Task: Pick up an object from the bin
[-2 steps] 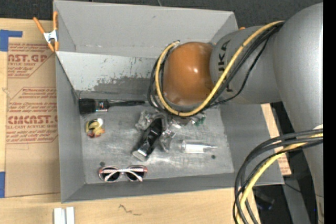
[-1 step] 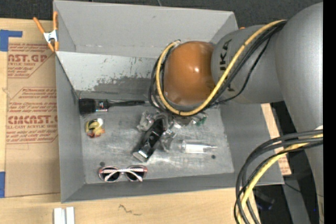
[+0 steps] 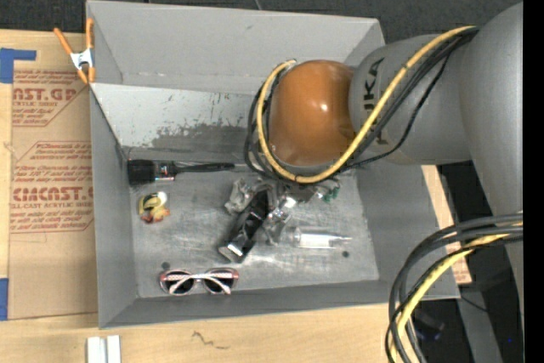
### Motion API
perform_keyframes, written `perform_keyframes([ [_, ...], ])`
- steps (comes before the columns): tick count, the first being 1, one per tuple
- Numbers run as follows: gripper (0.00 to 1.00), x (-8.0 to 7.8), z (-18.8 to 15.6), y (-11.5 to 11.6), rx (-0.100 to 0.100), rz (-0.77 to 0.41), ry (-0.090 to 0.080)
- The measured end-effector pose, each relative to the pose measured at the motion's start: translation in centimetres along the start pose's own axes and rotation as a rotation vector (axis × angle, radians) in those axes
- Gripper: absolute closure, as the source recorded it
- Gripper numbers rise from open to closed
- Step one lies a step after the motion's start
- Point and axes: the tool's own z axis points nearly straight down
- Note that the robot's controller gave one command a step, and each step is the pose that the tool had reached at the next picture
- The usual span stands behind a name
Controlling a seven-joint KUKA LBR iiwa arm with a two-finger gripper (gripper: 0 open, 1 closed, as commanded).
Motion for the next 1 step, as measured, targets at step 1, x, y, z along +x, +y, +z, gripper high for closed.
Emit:
perform_keyframes([
  [1, 1.00, -0.06, -1.96, -0.03, 0.001, 0.001, -0.001],
])
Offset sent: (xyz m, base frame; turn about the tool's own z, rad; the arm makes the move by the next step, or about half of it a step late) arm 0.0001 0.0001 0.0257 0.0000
